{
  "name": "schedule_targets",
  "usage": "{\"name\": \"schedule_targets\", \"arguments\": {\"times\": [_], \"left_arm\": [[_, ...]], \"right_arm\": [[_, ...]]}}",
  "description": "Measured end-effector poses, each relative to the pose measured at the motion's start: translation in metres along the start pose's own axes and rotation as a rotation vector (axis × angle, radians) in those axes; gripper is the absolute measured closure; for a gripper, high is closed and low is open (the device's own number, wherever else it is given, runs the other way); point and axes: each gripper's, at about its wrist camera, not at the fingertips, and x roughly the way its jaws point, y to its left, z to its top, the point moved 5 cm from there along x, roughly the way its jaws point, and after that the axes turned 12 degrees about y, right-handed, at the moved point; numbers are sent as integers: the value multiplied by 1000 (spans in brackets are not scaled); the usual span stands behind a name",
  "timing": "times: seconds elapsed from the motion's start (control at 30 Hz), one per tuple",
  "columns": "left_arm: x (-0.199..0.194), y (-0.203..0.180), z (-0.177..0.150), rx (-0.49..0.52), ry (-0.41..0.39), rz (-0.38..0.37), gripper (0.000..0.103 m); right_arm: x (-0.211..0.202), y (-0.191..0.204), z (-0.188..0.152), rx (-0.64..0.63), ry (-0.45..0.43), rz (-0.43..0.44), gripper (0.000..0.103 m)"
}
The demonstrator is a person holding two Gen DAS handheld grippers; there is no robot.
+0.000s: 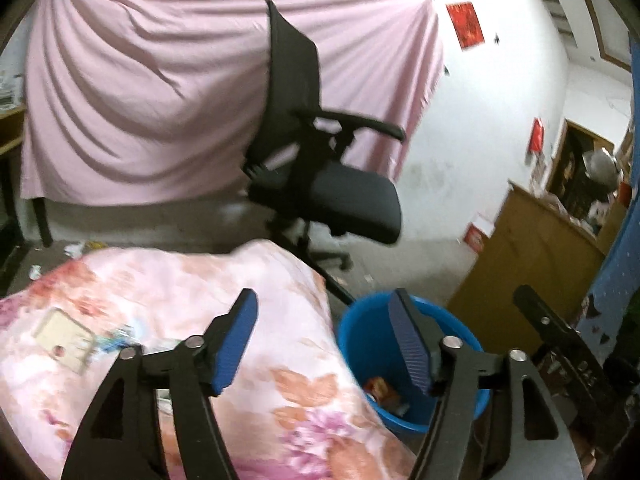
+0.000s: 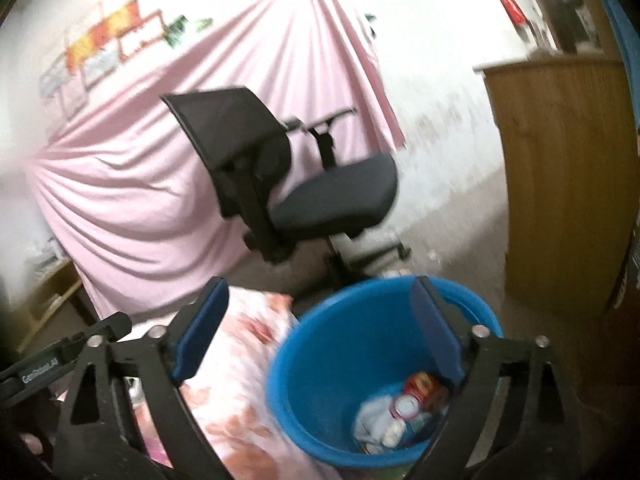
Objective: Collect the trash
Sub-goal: 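Move both tools back over the bed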
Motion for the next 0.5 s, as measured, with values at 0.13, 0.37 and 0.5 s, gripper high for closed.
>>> {"name": "schedule_targets", "arguments": {"times": [0.13, 0.37, 0.5], "left_arm": [[-30, 27, 1, -54, -111, 60, 5], [-77, 78, -9, -124, -250, 217, 2], [-99, 96, -20, -130, -297, 273, 2]], "right_arm": [[-11, 21, 3, -8, -88, 43, 0], [-27, 58, 2, -6, -192, 125, 0], [-34, 85, 0, -37, -241, 154, 0]]}}
